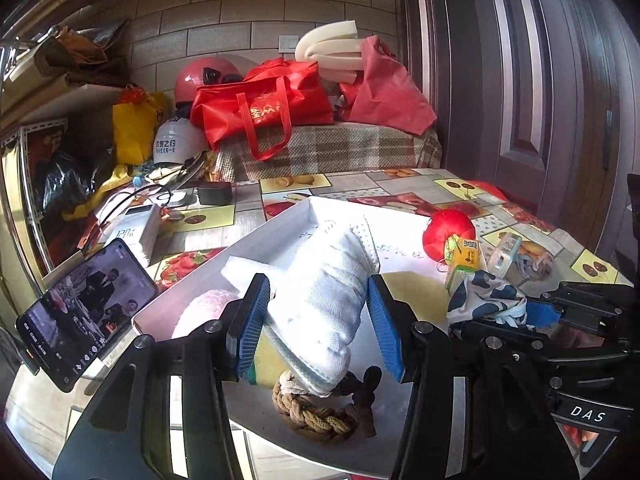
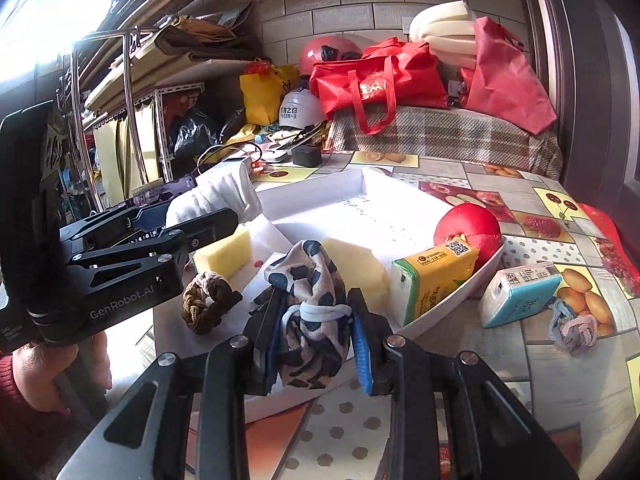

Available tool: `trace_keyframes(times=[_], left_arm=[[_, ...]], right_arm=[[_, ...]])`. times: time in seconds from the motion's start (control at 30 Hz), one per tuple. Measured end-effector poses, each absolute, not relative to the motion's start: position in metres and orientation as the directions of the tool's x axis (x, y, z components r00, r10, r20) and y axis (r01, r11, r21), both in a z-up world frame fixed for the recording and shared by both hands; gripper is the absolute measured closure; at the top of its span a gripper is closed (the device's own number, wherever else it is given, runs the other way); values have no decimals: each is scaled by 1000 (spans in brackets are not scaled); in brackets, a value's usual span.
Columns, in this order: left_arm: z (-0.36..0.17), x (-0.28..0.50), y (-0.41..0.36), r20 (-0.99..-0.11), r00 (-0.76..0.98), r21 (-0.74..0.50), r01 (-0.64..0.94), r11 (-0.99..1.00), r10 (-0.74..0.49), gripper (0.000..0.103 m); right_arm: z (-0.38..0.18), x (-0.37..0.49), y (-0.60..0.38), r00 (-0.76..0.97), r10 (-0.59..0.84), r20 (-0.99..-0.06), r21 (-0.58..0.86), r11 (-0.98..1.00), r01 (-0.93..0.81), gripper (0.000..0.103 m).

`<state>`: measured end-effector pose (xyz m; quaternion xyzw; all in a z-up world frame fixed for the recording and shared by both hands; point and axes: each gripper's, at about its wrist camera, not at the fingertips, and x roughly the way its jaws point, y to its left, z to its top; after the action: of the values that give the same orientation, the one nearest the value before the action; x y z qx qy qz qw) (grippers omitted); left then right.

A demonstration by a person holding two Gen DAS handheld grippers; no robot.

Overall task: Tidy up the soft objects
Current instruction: 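Carry the white cloth and patterned cloth over the white tray with both tools, then open both tools to drop the white cloth and patterned cloth into the tray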

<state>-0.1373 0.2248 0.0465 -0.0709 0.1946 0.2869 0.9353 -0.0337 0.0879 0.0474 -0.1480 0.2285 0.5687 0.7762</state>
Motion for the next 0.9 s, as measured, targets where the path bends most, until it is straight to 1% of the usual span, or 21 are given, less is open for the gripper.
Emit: trace_keyframes(times=[0.13,0.27,0.43,0.53,0.63,0.73,0.77,0.83,0.87,0.9], left_arm=[[44,-126,239,-443,751,-45,-564,824,490,53],[43,-123,248,-457,749,-78,-571,817,480,53],[44,-120,250,-453,745,-76,-580,811,491,53],[46,-114,246,-440,738,-36,-584,811,511,53],[46,-108,241,-432,730,1,-587,809,530,53],[47,-110,239,-418,729,7,-594,805,542,49],[47,-112,240,-413,726,4,-602,798,550,44],[48,-115,241,-403,721,-2,-617,787,564,33],[48,-119,241,-392,720,-10,-626,780,573,23],[49,-122,241,-381,725,-21,-627,778,574,8]], right_arm=[[41,-27,108,226,782,-581,40,304,-952,74],[36,-14,122,216,753,-621,69,327,-942,73],[36,6,131,259,741,-619,99,400,-911,73],[36,13,132,264,740,-619,123,423,-898,73],[38,7,129,274,749,-603,110,418,-902,73],[42,-1,128,304,753,-584,69,419,-905,70],[43,-4,128,312,754,-578,56,418,-906,70],[44,-8,128,327,755,-569,34,419,-907,52],[45,-9,129,334,753,-566,21,419,-908,35],[45,-11,130,339,753,-564,9,416,-909,15]])
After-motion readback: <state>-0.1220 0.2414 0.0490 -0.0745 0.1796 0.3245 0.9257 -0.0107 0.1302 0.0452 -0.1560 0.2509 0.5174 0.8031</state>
